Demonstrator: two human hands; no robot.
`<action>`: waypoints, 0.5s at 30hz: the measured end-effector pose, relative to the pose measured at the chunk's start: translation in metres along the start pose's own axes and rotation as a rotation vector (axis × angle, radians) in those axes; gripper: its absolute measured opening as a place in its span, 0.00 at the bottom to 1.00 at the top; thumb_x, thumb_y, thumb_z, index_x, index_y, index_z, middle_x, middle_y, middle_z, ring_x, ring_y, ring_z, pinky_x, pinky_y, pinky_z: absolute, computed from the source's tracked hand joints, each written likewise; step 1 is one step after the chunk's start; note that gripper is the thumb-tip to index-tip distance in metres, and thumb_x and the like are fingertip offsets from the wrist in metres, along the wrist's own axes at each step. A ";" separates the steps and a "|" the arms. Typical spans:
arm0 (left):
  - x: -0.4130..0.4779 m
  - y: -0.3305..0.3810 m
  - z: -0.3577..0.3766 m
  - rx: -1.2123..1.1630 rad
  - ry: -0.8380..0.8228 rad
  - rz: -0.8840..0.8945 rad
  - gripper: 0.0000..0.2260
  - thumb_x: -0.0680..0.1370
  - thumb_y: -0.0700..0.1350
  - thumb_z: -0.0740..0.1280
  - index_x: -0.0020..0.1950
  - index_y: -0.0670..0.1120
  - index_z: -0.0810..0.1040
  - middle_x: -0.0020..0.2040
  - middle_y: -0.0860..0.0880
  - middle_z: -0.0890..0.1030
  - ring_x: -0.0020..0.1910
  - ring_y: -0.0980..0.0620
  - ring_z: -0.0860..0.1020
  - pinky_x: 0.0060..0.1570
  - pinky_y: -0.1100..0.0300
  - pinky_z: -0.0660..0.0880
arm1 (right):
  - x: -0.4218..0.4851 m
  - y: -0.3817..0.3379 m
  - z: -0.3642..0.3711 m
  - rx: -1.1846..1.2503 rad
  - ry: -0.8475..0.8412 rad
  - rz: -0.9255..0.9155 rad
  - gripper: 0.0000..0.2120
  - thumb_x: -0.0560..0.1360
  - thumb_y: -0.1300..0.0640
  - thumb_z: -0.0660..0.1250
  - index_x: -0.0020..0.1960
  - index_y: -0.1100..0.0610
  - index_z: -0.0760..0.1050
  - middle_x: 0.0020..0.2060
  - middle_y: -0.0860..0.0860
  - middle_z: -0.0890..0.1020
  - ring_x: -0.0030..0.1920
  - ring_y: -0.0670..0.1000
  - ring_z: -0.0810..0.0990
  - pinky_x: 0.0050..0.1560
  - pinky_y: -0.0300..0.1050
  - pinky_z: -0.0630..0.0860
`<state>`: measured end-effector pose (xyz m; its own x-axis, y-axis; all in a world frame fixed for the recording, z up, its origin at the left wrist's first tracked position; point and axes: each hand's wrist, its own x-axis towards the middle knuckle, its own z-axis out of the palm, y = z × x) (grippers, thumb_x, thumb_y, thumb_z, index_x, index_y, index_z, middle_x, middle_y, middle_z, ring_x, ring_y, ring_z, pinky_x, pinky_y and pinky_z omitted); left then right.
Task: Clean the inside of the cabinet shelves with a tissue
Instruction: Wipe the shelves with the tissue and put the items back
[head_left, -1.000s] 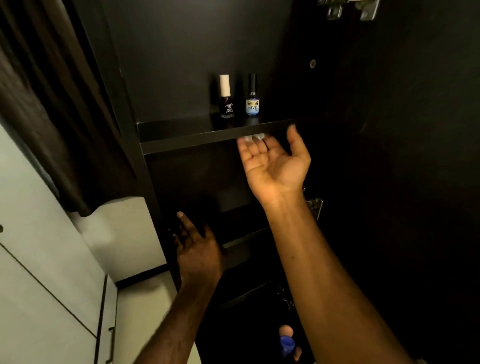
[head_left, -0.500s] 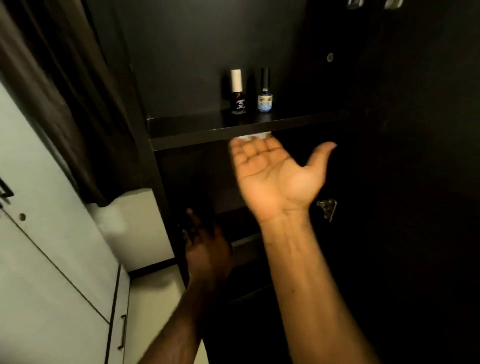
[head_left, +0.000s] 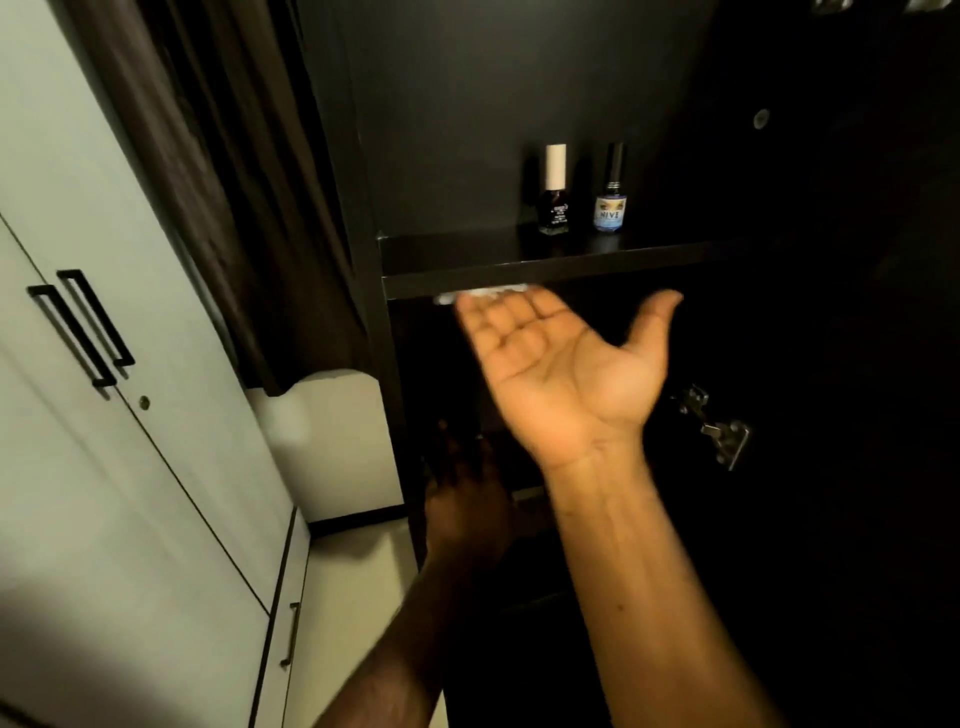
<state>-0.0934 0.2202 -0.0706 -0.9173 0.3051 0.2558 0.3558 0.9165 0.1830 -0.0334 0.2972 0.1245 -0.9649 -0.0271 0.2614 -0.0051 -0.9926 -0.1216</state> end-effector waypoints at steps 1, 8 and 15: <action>0.001 0.001 -0.003 0.013 -0.063 0.028 0.30 0.75 0.52 0.52 0.72 0.37 0.71 0.69 0.26 0.68 0.67 0.25 0.70 0.63 0.33 0.69 | -0.004 -0.012 0.001 0.011 0.045 -0.092 0.55 0.69 0.25 0.61 0.75 0.69 0.54 0.73 0.70 0.60 0.74 0.68 0.58 0.75 0.67 0.54; 0.000 0.000 -0.001 0.040 0.014 0.118 0.32 0.70 0.48 0.67 0.69 0.33 0.71 0.65 0.22 0.70 0.62 0.23 0.73 0.60 0.30 0.71 | 0.009 -0.027 0.011 -0.090 0.038 -0.192 0.53 0.71 0.25 0.58 0.77 0.65 0.52 0.76 0.66 0.59 0.77 0.64 0.56 0.76 0.64 0.52; 0.000 -0.005 0.001 0.161 -0.015 0.107 0.35 0.69 0.56 0.68 0.70 0.37 0.73 0.70 0.27 0.67 0.66 0.26 0.72 0.64 0.33 0.68 | -0.012 -0.053 0.003 -0.133 0.087 -0.309 0.51 0.72 0.27 0.57 0.74 0.70 0.56 0.72 0.68 0.65 0.73 0.67 0.63 0.75 0.64 0.56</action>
<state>-0.0949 0.2159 -0.0721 -0.8787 0.4060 0.2512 0.4196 0.9077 0.0008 -0.0212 0.3500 0.1309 -0.9310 0.2886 0.2233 -0.3296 -0.9278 -0.1750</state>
